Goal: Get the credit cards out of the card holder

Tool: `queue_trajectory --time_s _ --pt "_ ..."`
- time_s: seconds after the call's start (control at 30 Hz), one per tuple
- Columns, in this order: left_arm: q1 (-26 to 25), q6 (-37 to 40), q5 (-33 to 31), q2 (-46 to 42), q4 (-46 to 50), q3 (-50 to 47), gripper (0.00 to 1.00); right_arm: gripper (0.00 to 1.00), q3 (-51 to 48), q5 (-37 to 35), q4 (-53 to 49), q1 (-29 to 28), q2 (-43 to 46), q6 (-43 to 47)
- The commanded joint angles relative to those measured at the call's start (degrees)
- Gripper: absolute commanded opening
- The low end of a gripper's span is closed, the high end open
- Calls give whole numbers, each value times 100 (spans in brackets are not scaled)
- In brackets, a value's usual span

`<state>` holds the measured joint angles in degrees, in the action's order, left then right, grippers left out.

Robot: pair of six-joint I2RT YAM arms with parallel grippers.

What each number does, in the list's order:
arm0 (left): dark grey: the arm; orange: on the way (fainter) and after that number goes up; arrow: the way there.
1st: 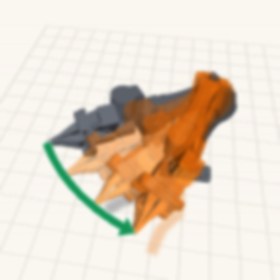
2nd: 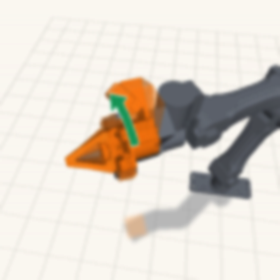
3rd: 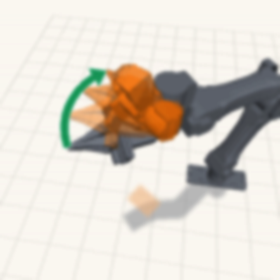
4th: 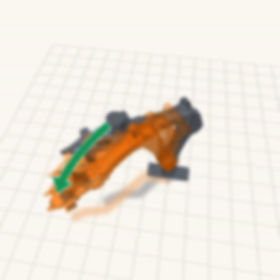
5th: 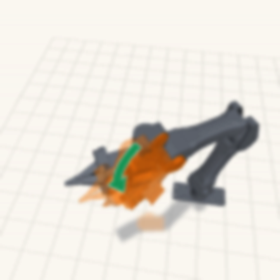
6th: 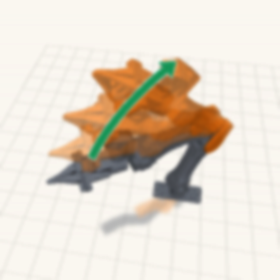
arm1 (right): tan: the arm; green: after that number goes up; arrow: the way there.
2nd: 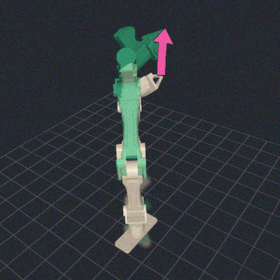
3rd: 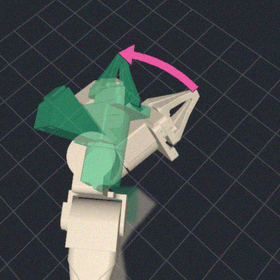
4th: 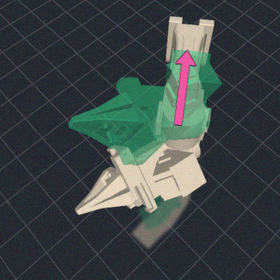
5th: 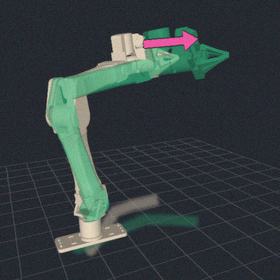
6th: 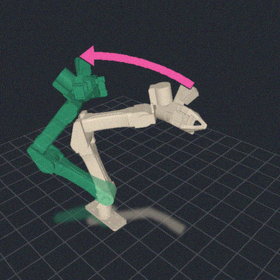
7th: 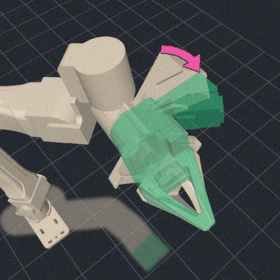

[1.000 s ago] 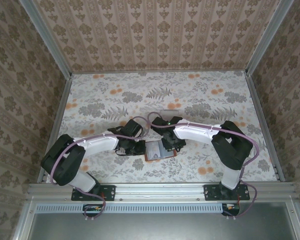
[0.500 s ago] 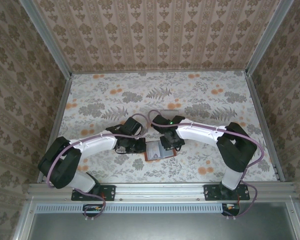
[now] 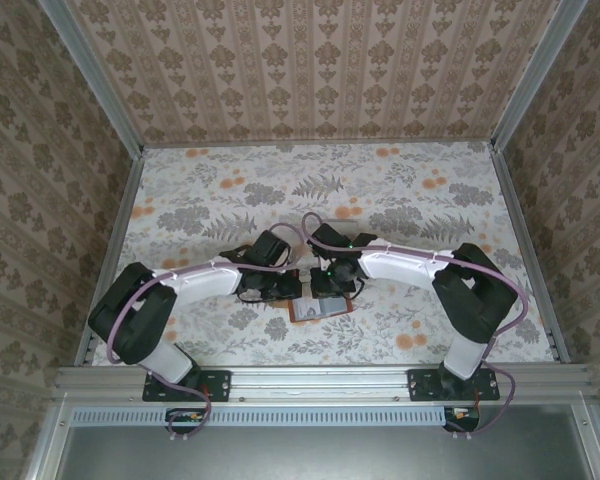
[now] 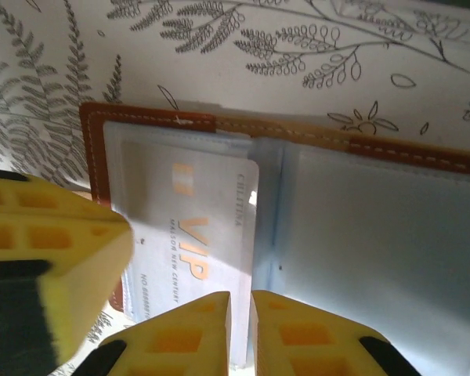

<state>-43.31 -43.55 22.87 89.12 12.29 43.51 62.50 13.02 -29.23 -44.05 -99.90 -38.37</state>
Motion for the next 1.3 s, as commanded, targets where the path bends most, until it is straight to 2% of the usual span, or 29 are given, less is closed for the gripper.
queue_trajectory --time_s 0.0,0.77,1.03,1.27 --pt "13 -42 178 125 -83 106 4 15 -53 331 242 56 6 -87" --pt "31 155 -20 181 238 13 4 23 -39 456 393 136 -460 -21" --pt "28 204 -98 160 347 40 4 25 -27 -56 7 141 -348 53" --pt "26 215 -108 144 393 91 4 26 -58 186 145 139 -98 15"
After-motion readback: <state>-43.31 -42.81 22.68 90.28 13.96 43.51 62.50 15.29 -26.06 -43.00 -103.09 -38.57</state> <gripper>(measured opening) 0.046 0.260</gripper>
